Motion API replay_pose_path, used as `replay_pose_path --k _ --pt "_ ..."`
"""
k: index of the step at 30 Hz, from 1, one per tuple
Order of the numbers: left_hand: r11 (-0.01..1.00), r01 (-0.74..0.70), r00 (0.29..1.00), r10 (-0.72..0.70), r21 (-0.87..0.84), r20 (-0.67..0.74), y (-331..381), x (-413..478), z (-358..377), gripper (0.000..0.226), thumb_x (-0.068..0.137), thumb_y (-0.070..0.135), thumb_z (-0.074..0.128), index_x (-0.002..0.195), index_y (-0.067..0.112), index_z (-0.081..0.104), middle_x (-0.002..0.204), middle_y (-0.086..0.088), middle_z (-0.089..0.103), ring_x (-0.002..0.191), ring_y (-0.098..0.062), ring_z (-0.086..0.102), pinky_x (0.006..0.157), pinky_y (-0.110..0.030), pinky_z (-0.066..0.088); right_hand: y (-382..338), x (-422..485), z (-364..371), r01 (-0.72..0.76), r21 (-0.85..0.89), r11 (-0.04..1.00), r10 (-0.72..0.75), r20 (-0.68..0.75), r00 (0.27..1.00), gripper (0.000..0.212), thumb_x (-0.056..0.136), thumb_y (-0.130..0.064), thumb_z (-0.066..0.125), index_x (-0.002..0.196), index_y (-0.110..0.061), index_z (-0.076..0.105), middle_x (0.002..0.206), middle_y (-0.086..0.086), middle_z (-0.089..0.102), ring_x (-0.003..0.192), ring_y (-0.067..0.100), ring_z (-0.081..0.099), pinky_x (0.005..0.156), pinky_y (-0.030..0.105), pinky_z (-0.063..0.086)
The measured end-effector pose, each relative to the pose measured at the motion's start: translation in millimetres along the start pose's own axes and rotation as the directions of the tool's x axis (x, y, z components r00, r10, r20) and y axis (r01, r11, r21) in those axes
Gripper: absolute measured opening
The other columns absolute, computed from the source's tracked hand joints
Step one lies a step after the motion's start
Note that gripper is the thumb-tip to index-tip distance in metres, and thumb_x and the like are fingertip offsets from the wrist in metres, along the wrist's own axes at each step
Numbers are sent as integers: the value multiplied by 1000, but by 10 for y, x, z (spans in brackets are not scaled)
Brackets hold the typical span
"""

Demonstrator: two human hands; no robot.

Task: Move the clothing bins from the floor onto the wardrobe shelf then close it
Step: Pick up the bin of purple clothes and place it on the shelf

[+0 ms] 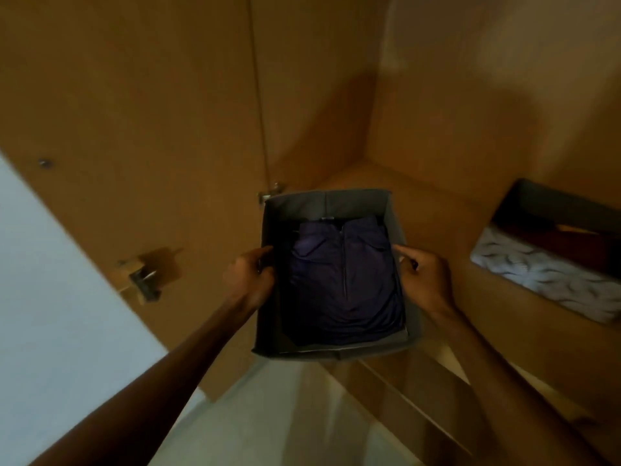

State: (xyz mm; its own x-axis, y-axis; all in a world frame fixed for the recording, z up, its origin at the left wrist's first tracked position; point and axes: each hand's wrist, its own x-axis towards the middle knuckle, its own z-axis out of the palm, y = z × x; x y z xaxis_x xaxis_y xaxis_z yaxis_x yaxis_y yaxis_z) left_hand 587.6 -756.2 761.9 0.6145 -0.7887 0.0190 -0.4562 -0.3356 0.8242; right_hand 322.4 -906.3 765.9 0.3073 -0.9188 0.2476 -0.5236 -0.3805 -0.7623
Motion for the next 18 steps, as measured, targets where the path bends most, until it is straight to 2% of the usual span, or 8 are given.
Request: replay_pose_path --k 3,5,7,9,11,15,17,18 --pt "999 -49 997 50 -19 58 261 364 321 47 86 0 49 130 11 60 113 -7 69 82 -28 70 55 -15 49 215 170 -196 -60 -21 998 58 -61 996 38 94 -2 44 123 -15 66 67 -1 62 44 -9 51 41 7 34" --pt "997 -68 992 66 21 109 393 576 502 47 87 2 50 130 14 60 112 -10 71 71 -21 68 50 -15 47 354 269 -285 -120 -42 992 115 -101 988 39 94 -3 45 123 -18 65 67 -6 62 43 0 49 43 8 30" --pt "989 -103 984 86 104 159 518 864 717 46 85 13 53 129 24 61 110 -7 73 75 -20 69 63 -25 55 539 434 -355 -187 -76 979 175 -143 974 39 93 -3 47 124 -17 65 88 7 73 54 0 50 52 14 35" --pt "974 -140 972 101 177 212 637 1137 900 47 83 22 53 128 31 62 113 -4 72 88 -23 70 80 -34 57 701 606 -399 -254 -96 962 235 -176 956 37 92 -3 49 122 -16 66 115 15 70 84 21 67 72 21 44" --pt "959 -184 954 122 215 275 744 1445 1119 47 83 23 52 128 31 62 121 -5 69 100 -27 68 88 -38 56 830 813 -417 -316 -111 942 289 -207 935 36 92 -3 51 122 -16 67 125 15 65 110 32 62 86 25 43" --pt "916 -297 905 180 271 385 942 2089 1565 45 88 14 53 132 24 60 133 -8 62 117 -32 61 98 -39 49 1046 1243 -350 -413 -121 903 379 -233 896 36 88 0 51 116 -12 70 118 16 68 109 34 62 83 27 44" --pt "914 -325 880 198 244 432 1079 2472 1798 43 88 13 53 129 22 61 132 -9 63 116 -33 60 96 -38 49 1154 1512 -319 -430 -132 893 393 -235 889 34 85 1 52 111 -12 71 111 18 70 103 35 65 76 29 46" --pt "914 -343 864 215 219 456 1139 2646 1905 42 88 12 52 128 22 62 130 -9 63 115 -33 61 95 -38 48 1179 1633 -318 -428 -146 892 387 -244 889 37 85 2 51 115 -11 69 116 18 68 105 36 64 77 29 46"
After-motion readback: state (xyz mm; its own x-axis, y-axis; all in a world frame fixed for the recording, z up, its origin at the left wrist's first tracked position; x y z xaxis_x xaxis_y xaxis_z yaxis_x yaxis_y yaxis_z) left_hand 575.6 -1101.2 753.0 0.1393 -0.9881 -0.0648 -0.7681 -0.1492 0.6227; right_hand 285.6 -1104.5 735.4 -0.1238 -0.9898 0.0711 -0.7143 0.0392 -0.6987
